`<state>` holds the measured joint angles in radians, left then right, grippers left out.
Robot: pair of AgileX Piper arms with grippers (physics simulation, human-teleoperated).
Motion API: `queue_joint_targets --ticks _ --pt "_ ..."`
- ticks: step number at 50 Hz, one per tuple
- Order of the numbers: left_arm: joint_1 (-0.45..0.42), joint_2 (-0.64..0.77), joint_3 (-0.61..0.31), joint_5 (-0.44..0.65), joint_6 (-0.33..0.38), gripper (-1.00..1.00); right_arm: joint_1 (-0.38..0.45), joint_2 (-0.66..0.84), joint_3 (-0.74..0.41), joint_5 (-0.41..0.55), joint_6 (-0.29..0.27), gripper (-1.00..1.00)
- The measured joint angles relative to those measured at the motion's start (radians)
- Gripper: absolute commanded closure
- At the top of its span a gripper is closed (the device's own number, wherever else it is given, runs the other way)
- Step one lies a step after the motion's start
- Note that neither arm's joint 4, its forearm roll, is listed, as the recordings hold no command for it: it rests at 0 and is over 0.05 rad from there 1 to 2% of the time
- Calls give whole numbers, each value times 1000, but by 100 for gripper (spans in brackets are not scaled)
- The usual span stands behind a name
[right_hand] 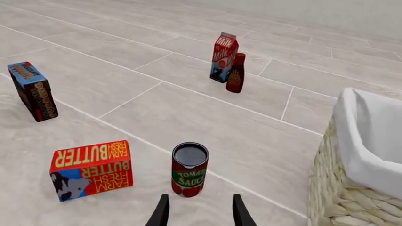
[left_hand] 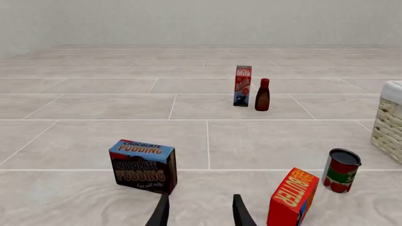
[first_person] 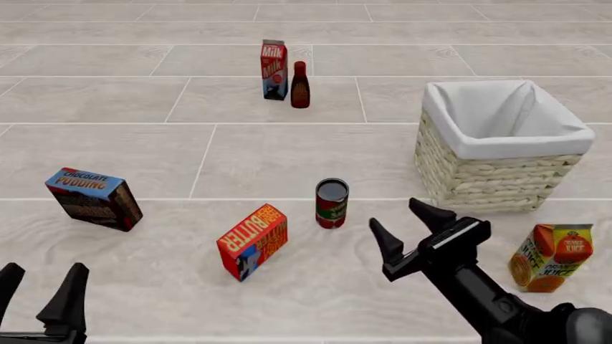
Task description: Pick the tomato sauce and place it in the basket.
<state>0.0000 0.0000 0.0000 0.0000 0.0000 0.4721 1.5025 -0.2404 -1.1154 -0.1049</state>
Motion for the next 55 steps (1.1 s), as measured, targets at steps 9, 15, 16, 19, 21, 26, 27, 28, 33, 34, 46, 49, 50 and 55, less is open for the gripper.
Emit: queue_joint_targets --ticks 9,15,16,19,21,26,27,28,33,34,46,49,50,55 --pt "0 0 0 0 0 -100 -1 34 -20 -8 -6 -100" --pt "0 0 0 0 0 -100 1 53 -31 -11 -11 -100" --pt "0 0 0 0 0 -100 1 56 -33 -11 -12 -100" --pt "0 0 0 0 0 -100 3 65 -40 -10 -15 -100" --pt "0 0 0 0 0 -100 4 71 -45 -10 -17 -100" --pt "0 0 0 0 0 -100 8 88 -56 -12 -20 -100" --pt "0 0 0 0 0 -100 8 92 -58 -12 -20 -100" --pt "0 0 0 0 0 -100 9 95 -61 -13 -21 -100" --pt "0 0 0 0 0 -100 11 111 -72 -14 -22 -100" --pt "0 0 0 0 0 -100 11 115 -75 -14 -22 -100" --pt "0 0 0 0 0 -100 14 163 -105 -22 -23 -100" --pt "0 0 0 0 0 -100 14 175 -112 -24 -23 -100" --pt "0 0 0 0 0 -100 14 178 -114 -24 -23 -100" --pt "0 0 0 0 0 -100 14 195 -126 -26 -23 -100"
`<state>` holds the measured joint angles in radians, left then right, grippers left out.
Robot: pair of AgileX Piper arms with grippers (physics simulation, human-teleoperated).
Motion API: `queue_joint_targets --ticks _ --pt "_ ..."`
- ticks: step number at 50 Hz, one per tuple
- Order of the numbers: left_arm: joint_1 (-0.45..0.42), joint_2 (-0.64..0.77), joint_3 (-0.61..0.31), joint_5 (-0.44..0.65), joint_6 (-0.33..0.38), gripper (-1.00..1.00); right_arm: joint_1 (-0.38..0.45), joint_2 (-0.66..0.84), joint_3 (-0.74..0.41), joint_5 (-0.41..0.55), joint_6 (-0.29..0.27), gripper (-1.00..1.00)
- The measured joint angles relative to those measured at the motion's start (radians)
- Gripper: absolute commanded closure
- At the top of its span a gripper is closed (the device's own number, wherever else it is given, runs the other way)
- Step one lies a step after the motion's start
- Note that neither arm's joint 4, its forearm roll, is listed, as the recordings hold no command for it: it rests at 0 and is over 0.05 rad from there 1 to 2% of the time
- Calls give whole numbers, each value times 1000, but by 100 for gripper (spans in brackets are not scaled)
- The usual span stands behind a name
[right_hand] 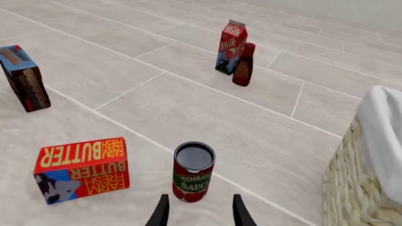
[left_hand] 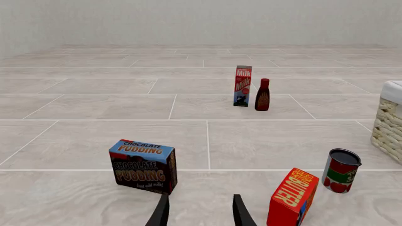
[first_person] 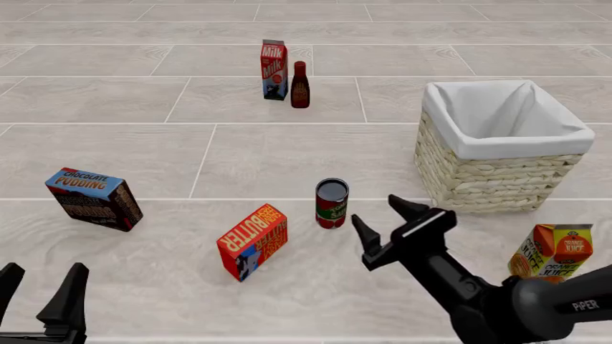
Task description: Pick the tomato sauce and place it in the basket.
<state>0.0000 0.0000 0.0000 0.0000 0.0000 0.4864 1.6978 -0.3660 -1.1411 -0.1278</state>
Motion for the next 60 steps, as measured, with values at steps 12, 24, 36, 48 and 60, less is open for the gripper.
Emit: queue_joint_targets --ticks 12,24,36,48,60 --pt "0 0 0 0 0 -100 2 37 -27 2 -4 -100" --pt "0 0 0 0 0 -100 5 71 -56 6 -7 -100" --pt "0 0 0 0 0 -100 10 97 -77 6 -10 -100" --pt "0 0 0 0 0 -100 12 139 -103 0 -11 -100" --pt "0 0 0 0 0 -100 10 176 -127 -3 -10 -100"
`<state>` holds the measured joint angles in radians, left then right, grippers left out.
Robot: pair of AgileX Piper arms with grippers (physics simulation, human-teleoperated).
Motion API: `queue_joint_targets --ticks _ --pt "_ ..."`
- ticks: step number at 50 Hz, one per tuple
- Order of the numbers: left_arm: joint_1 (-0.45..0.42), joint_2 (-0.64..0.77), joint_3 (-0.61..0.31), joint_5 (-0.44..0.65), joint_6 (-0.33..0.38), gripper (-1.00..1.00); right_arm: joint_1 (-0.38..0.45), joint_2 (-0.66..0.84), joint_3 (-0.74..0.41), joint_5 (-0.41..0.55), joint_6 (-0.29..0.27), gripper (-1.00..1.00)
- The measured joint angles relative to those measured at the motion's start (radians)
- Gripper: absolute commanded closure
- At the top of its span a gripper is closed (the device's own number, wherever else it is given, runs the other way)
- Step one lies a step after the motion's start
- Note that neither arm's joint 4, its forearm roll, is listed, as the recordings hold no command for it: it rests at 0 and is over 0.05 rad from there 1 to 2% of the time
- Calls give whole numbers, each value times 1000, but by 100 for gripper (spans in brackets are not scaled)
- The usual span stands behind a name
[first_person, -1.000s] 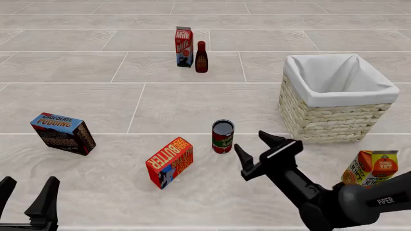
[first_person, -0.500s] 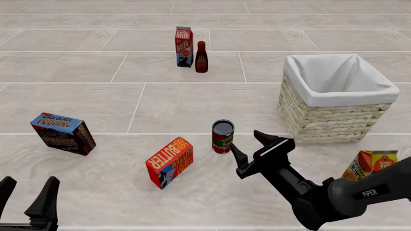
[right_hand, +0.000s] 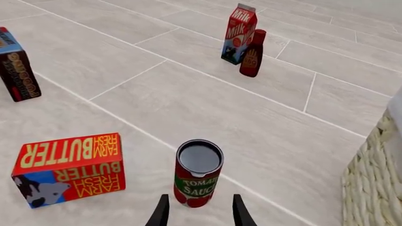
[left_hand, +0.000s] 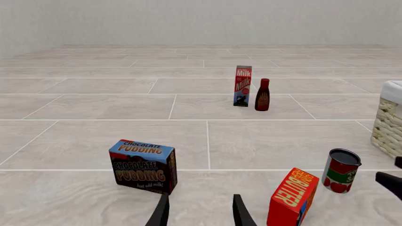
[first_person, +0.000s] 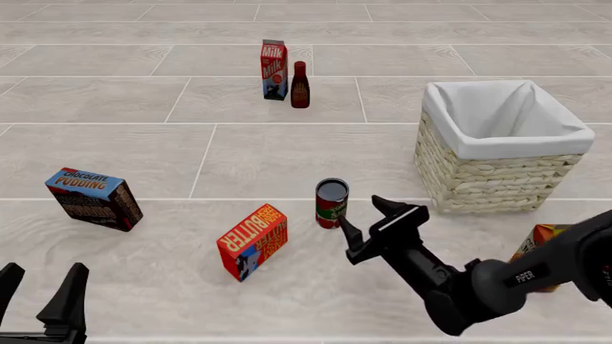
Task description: Pick the tomato sauce and place it in the basket.
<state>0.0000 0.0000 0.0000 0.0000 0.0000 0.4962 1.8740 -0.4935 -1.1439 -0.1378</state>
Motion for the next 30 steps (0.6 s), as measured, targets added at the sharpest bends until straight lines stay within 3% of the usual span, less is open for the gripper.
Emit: queue_joint_targets --ticks 30 --pt "0 0 0 0 0 -100 4 75 -61 13 -2 -100"
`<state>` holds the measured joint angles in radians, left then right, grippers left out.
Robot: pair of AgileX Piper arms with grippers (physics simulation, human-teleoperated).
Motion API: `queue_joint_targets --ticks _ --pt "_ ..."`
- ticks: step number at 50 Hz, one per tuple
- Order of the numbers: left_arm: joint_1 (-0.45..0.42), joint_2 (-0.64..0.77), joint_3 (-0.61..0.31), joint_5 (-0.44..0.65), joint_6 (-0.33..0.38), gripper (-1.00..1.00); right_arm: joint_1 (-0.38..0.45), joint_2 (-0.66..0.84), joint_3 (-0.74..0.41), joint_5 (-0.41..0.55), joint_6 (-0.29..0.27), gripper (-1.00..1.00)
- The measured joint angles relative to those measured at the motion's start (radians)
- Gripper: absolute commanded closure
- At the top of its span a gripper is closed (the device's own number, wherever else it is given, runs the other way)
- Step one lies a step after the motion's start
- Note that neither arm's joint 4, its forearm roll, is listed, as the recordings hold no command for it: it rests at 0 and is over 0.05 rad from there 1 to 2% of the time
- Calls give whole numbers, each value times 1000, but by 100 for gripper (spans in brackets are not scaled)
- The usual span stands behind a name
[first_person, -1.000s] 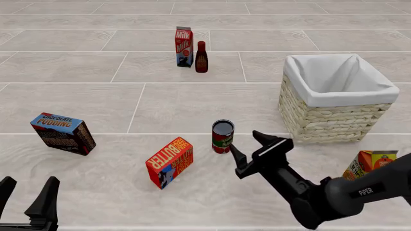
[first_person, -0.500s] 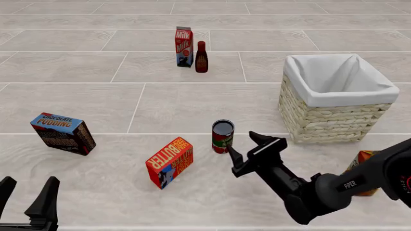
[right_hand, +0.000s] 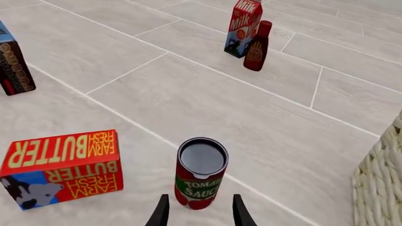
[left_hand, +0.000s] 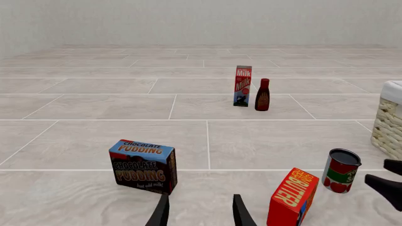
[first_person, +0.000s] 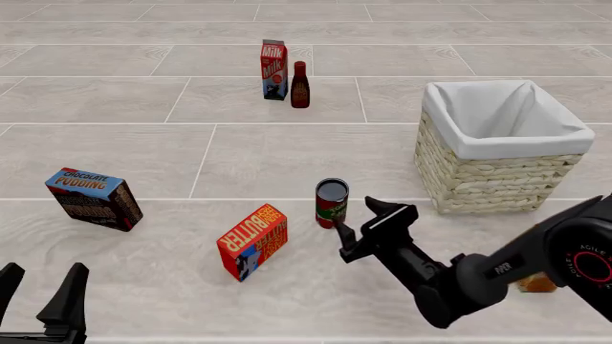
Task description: Pick the tomato sauce and place it in the basket.
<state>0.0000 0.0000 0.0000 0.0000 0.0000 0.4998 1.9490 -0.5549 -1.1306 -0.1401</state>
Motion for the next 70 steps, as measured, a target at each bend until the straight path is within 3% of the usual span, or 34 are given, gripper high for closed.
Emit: queue_joint_targets --ticks 70 --pt "0 0 0 0 0 -100 -1 110 -111 30 4 -100"
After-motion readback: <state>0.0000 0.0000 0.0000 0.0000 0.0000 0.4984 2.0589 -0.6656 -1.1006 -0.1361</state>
